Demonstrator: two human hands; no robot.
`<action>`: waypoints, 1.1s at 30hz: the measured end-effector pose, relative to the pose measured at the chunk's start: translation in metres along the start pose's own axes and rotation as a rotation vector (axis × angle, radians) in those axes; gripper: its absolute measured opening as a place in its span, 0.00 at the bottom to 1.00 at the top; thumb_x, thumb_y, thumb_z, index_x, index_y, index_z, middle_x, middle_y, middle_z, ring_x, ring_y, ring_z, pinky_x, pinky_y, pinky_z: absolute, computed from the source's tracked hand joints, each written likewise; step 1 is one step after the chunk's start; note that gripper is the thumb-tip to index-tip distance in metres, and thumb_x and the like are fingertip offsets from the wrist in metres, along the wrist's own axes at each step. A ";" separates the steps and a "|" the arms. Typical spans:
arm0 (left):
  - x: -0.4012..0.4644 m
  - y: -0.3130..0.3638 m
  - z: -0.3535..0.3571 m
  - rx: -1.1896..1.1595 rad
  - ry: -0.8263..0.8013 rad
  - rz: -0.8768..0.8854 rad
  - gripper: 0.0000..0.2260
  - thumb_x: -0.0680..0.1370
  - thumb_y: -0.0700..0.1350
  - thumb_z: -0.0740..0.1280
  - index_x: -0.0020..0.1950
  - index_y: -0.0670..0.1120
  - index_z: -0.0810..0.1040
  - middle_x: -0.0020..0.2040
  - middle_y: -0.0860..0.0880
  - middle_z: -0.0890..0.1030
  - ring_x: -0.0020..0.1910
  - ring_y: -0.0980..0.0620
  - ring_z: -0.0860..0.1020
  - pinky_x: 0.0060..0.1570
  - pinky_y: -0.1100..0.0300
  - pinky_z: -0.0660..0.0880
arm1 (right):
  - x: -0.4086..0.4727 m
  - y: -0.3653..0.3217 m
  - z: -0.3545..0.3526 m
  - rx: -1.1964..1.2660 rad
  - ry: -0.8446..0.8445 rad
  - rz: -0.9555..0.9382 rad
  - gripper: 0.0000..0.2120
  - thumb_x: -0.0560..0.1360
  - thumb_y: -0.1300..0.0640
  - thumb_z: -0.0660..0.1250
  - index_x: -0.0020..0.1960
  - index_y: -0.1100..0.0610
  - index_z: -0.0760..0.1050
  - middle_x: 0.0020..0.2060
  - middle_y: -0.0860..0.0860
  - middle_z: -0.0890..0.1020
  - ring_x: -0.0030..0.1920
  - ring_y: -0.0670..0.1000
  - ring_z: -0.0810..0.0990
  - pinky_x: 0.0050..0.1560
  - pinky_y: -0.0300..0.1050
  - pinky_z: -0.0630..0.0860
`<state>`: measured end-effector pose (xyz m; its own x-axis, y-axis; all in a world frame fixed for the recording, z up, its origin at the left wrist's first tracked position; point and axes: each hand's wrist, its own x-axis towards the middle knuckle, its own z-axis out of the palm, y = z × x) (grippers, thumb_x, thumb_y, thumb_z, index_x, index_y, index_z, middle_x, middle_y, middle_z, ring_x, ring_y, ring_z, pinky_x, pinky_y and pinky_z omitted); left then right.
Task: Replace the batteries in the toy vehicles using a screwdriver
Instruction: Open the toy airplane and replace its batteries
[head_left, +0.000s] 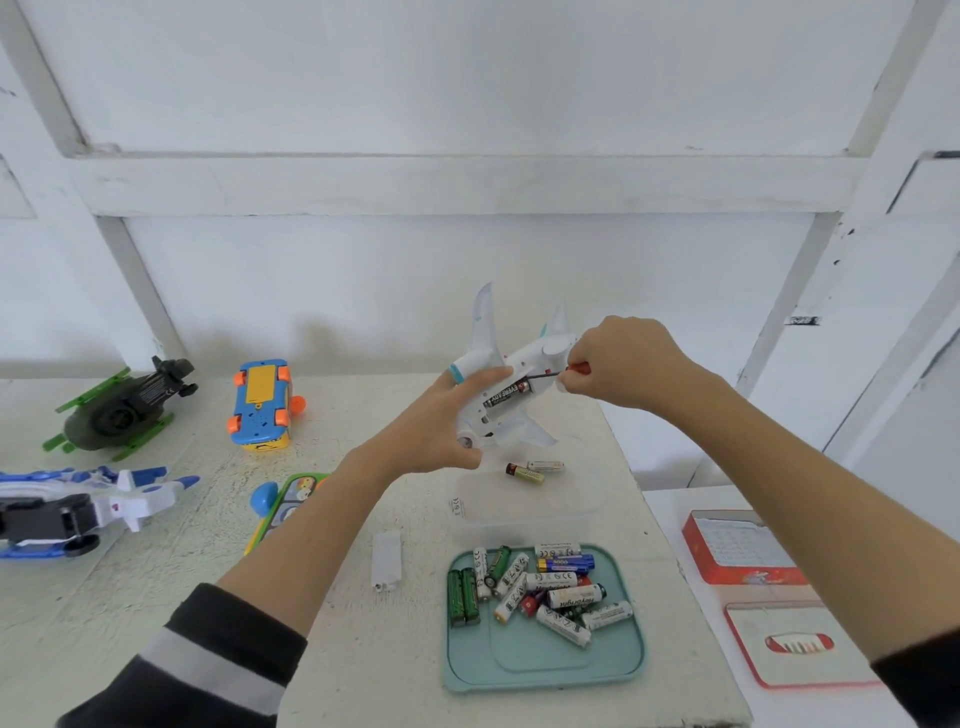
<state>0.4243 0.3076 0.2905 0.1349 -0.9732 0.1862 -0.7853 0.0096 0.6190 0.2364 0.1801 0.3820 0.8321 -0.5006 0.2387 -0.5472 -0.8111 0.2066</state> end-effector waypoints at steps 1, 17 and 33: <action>-0.001 0.000 0.001 0.006 -0.006 0.001 0.41 0.69 0.36 0.69 0.74 0.66 0.58 0.66 0.54 0.60 0.57 0.51 0.69 0.45 0.73 0.70 | 0.000 0.000 -0.001 -0.009 -0.011 -0.003 0.17 0.73 0.51 0.61 0.28 0.55 0.62 0.26 0.49 0.64 0.29 0.51 0.64 0.28 0.39 0.56; 0.001 -0.003 0.007 -0.301 0.092 -0.070 0.40 0.68 0.37 0.73 0.72 0.65 0.62 0.67 0.48 0.68 0.56 0.49 0.76 0.46 0.65 0.77 | -0.012 -0.001 0.017 0.240 -0.046 0.051 0.18 0.78 0.46 0.59 0.41 0.59 0.75 0.34 0.52 0.77 0.38 0.54 0.75 0.34 0.43 0.66; -0.011 0.005 0.014 -0.593 0.267 -0.071 0.40 0.70 0.32 0.73 0.73 0.62 0.62 0.67 0.50 0.74 0.46 0.57 0.78 0.42 0.63 0.77 | -0.028 -0.032 0.030 0.485 0.166 0.006 0.11 0.75 0.54 0.63 0.39 0.61 0.73 0.31 0.50 0.74 0.34 0.51 0.70 0.30 0.40 0.62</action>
<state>0.4100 0.3154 0.2810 0.3797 -0.8864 0.2648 -0.3129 0.1464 0.9385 0.2331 0.2112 0.3397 0.7817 -0.4830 0.3945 -0.4146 -0.8750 -0.2498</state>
